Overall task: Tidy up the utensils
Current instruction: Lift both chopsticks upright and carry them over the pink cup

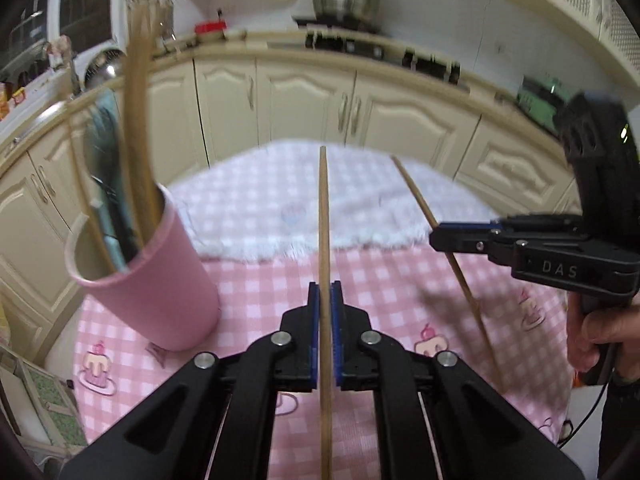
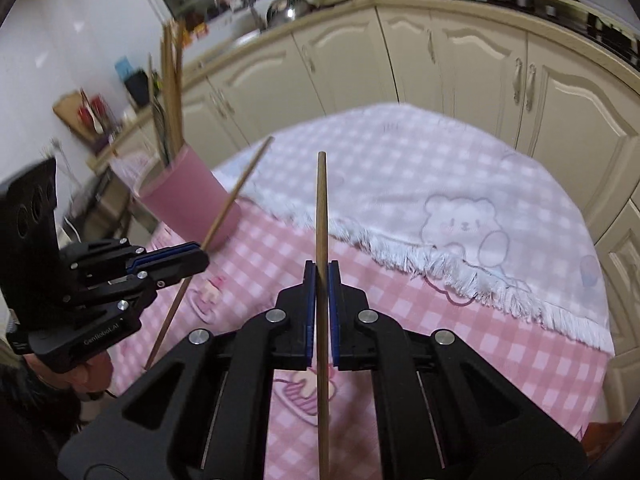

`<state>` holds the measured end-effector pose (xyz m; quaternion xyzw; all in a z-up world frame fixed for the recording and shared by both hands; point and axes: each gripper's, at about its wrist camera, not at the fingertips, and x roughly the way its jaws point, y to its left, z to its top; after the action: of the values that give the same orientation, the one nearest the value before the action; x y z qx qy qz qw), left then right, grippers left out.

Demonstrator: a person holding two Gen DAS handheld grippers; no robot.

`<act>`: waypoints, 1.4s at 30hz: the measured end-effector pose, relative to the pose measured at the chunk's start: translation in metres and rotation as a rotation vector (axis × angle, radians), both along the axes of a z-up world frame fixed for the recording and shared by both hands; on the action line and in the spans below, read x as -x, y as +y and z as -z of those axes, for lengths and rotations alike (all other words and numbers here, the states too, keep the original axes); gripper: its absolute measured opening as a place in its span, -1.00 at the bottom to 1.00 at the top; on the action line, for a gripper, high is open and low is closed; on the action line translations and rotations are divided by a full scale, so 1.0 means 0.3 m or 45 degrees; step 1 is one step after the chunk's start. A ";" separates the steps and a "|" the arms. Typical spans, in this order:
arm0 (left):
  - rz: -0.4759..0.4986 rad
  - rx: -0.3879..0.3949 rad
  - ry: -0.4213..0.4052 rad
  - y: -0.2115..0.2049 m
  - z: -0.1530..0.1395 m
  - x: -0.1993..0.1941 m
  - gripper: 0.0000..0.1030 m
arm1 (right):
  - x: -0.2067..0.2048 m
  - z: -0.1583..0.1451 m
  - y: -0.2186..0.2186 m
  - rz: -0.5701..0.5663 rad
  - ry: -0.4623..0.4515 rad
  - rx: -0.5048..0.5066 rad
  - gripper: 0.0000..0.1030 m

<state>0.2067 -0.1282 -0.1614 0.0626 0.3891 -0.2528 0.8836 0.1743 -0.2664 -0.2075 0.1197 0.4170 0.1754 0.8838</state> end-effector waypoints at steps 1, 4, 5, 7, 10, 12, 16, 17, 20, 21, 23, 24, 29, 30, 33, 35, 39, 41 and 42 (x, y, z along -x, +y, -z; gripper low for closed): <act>-0.007 0.015 -0.025 0.013 -0.017 0.009 -0.90 | 0.009 -0.018 -0.001 0.008 -0.020 -0.014 -0.88; -0.042 0.069 -0.106 0.061 -0.076 0.037 -0.90 | 0.025 -0.058 0.007 0.021 -0.068 -0.042 -0.88; -0.057 0.092 -0.137 0.082 -0.097 0.045 -0.90 | 0.029 -0.076 0.015 0.024 -0.089 -0.052 -0.88; -0.079 0.122 -0.184 0.110 -0.132 0.056 -0.90 | 0.035 -0.109 0.029 0.027 -0.128 -0.067 -0.88; -0.121 0.174 -0.253 0.162 -0.186 0.064 -0.90 | 0.037 -0.153 0.045 0.032 -0.181 -0.086 -0.88; -0.155 0.208 -0.306 0.203 -0.223 0.068 -0.90 | 0.034 -0.172 0.056 0.030 -0.205 -0.097 -0.88; -0.208 0.254 -0.390 0.253 -0.282 0.071 -0.90 | 0.031 -0.226 0.079 0.018 -0.259 -0.111 -0.88; -0.227 0.265 -0.418 0.268 -0.300 0.072 -0.90 | 0.030 -0.245 0.089 0.012 -0.276 -0.114 -0.88; -0.258 0.288 -0.470 0.297 -0.339 0.072 -0.90 | 0.023 -0.301 0.115 -0.004 -0.325 -0.116 -0.88; -0.265 0.298 -0.489 0.310 -0.351 0.076 -0.90 | 0.021 -0.317 0.122 -0.010 -0.338 -0.116 -0.88; -0.282 0.316 -0.528 0.328 -0.381 0.070 -0.90 | 0.015 -0.361 0.141 -0.023 -0.373 -0.114 -0.88; -0.286 0.326 -0.547 0.334 -0.397 0.065 -0.90 | 0.012 -0.387 0.149 -0.034 -0.394 -0.118 -0.88; -0.296 0.352 -0.632 0.349 -0.464 0.046 -0.90 | 0.003 -0.504 0.193 -0.080 -0.482 -0.106 -0.88; -0.292 0.359 -0.657 0.350 -0.479 0.044 -0.90 | 0.000 -0.528 0.202 -0.091 -0.499 -0.101 -0.88; -0.285 0.382 -0.706 0.354 -0.516 0.033 -0.90 | -0.007 -0.593 0.228 -0.118 -0.543 -0.091 -0.88; -0.285 0.398 -0.730 0.357 -0.535 0.021 -0.90 | -0.013 -0.625 0.240 -0.131 -0.566 -0.088 -0.88; -0.287 0.440 -0.760 0.369 -0.561 -0.009 -0.90 | -0.027 -0.684 0.273 -0.165 -0.610 -0.085 -0.88; -0.288 0.462 -0.769 0.372 -0.568 -0.017 -0.90 | -0.036 -0.708 0.296 -0.183 -0.626 -0.082 -0.88; -0.288 0.469 -0.771 0.375 -0.570 -0.025 -0.90 | -0.041 -0.715 0.306 -0.191 -0.630 -0.081 -0.88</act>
<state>0.2144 -0.0156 0.0096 -0.0690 0.0625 -0.1896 0.9774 0.1867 -0.1747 0.0070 0.0697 0.1902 0.2776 0.9391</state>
